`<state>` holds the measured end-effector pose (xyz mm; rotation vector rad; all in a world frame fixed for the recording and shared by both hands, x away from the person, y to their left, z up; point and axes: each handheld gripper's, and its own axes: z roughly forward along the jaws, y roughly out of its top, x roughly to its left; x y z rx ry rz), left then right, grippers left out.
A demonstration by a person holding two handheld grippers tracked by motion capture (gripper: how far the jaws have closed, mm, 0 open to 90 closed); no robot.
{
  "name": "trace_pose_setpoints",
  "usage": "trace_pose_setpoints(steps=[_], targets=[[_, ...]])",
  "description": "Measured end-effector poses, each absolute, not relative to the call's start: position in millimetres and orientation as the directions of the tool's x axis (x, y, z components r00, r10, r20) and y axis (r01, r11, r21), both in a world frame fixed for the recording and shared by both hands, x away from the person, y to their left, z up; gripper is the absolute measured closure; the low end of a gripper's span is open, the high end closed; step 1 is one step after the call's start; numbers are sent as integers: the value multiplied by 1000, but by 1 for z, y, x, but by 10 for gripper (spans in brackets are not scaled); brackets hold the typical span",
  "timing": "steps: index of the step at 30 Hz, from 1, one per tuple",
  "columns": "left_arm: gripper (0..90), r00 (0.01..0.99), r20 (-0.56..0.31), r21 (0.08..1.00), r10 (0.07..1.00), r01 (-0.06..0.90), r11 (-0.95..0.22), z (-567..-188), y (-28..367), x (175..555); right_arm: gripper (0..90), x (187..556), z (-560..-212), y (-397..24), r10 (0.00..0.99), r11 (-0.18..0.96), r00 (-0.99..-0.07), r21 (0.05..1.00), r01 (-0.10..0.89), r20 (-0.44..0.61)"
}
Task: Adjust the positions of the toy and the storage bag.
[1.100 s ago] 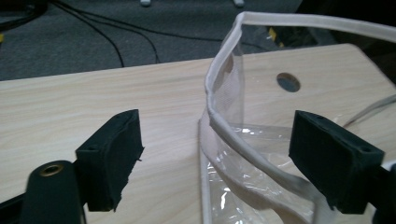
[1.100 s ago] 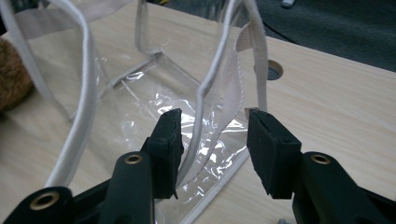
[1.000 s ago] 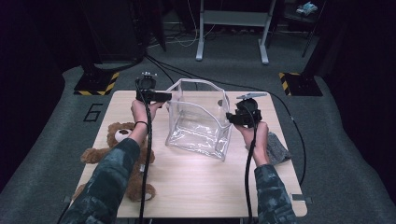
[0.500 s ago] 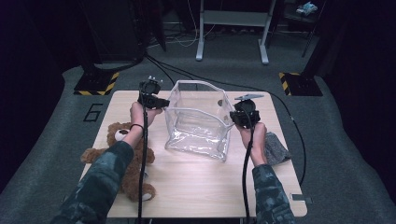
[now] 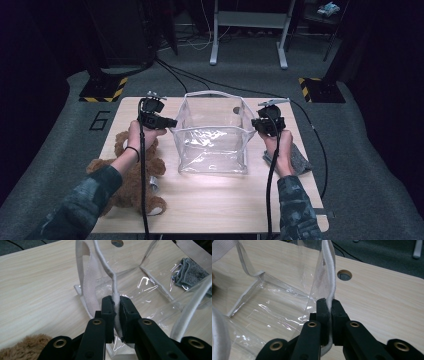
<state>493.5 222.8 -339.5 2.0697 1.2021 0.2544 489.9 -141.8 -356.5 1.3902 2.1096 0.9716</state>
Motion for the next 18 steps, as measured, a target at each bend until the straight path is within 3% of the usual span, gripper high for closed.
trace_pose_setpoints(steps=[2, 8, 11, 12, 13, 15, 18], targets=[[763, 532, -179, 670, 828, 682, -293, -341, 224, 495, 866, 490, -358, -139, 909, 257, -415, 747, 614, 29], [437, 441, -227, 680, 869, 710, -183, -348, 231, 515, 777, 490, -365, -130, 903, 274, -429, 751, 601, 14], [373, 401, -263, 681, 878, 721, -125, -354, 232, 526, 753, 491, -365, -128, 906, 260, -424, 756, 601, 25], [381, 402, -262, 675, 877, 726, -132, -358, 232, 531, 755, 491, -366, -127, 905, 262, -425, 758, 597, 21], [454, 403, -259, 666, 878, 733, -140, -360, 231, 533, 769, 491, -366, -124, 905, 265, -425, 753, 602, 21], [677, 418, -253, 645, 873, 745, -170, -366, 228, 537, 832, 491, -367, -123, 903, 275, -430, 756, 593, 9], [806, 443, -192, 648, 876, 727, -225, -366, 227, 535, 870, 490, -366, -123, 907, 270, -420, 757, 596, 7]])
